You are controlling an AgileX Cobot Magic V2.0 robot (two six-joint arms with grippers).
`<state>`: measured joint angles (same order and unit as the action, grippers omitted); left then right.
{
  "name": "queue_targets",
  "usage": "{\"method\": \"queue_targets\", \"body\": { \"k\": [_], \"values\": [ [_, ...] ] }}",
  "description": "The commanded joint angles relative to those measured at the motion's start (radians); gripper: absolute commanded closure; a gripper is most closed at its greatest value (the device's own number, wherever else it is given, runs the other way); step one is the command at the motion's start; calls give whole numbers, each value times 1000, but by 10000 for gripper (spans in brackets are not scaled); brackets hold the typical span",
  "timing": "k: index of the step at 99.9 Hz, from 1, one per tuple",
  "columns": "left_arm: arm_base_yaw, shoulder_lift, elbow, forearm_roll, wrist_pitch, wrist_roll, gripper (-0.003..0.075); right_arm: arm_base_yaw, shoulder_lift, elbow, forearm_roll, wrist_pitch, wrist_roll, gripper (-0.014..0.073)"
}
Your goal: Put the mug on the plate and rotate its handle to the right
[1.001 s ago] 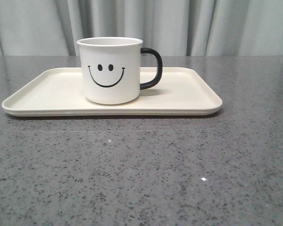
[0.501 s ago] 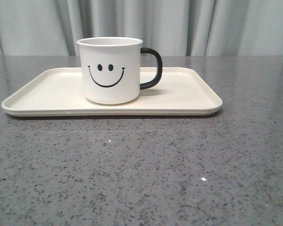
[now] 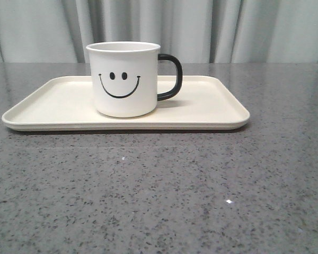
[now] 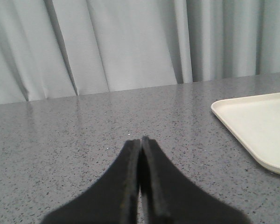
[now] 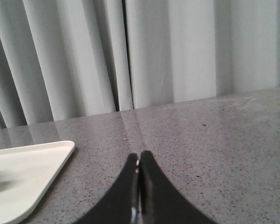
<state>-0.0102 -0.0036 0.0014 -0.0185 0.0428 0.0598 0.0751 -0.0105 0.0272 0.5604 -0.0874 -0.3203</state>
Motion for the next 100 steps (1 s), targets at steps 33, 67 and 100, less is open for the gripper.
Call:
{"method": "queue_targets", "body": {
  "k": [33, 67, 100],
  "values": [
    [3, -29, 8, -8, -76, -8, 740, -1, -21, 1, -1, -29, -5, 713],
    [3, -29, 8, -8, -76, -8, 740, -2, -21, 1, -12, 30, -17, 713],
    [3, -29, 8, -8, -76, -8, 740, -2, -21, 1, -26, -12, -17, 713]
  ]
}}
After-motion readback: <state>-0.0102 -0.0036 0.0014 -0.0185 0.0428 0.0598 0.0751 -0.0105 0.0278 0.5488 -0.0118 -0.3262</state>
